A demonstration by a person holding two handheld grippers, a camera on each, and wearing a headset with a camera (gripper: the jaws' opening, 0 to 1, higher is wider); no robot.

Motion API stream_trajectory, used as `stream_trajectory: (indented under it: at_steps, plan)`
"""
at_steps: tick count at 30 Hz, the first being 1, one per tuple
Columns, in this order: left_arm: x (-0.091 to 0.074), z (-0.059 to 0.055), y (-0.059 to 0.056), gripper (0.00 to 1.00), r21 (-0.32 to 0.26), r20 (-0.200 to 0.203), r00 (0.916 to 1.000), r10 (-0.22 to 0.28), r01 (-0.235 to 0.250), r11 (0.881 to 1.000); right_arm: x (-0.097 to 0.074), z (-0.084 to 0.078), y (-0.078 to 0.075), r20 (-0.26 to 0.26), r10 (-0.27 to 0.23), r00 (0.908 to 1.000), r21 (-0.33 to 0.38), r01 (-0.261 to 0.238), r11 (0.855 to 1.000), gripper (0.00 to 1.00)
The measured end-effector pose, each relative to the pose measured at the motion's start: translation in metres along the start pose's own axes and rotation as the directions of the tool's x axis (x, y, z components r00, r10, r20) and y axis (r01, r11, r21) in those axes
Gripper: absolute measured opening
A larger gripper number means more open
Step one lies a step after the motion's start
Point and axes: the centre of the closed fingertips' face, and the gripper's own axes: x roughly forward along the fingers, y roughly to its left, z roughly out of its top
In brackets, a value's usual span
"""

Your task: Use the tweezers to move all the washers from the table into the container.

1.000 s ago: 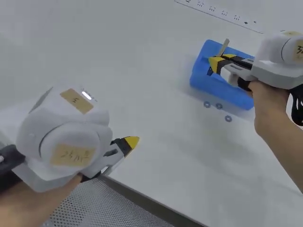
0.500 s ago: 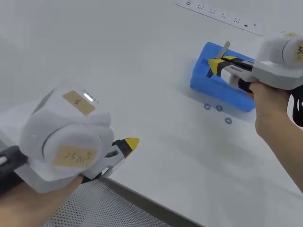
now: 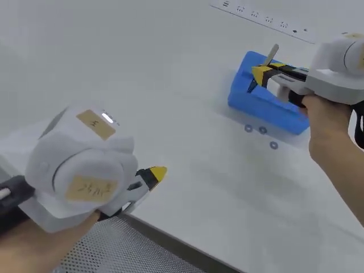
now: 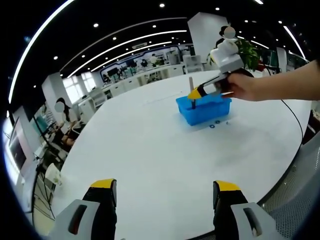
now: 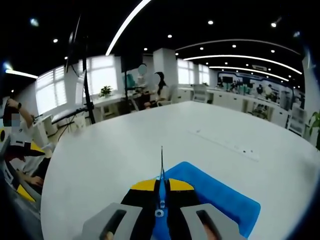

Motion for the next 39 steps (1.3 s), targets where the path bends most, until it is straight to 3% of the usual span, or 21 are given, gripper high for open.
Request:
stream_trajectory:
  at_steps: [10, 29, 39]
  plan:
    - [0.000, -0.001, 0.000, 0.80, 0.005, -0.003, 1.0000, -0.003, 0.003, 1.000, -0.006, 0.012, 0.005, 0.034, 0.005, 0.9994, -0.006, -0.005, 1.000, 0.03]
    - [0.000, -0.002, -0.001, 0.80, 0.011, -0.008, 1.0000, -0.004, 0.004, 1.000, -0.037, 0.045, 0.012, 0.142, -0.004, 0.9899, 0.030, -0.001, 1.000, 0.03]
    - [-0.001, -0.002, -0.002, 0.80, 0.016, -0.014, 0.9999, -0.005, 0.005, 1.000, -0.052, 0.046, 0.023, 0.180, 0.023, 0.9833, 0.084, -0.039, 0.996, 0.02]
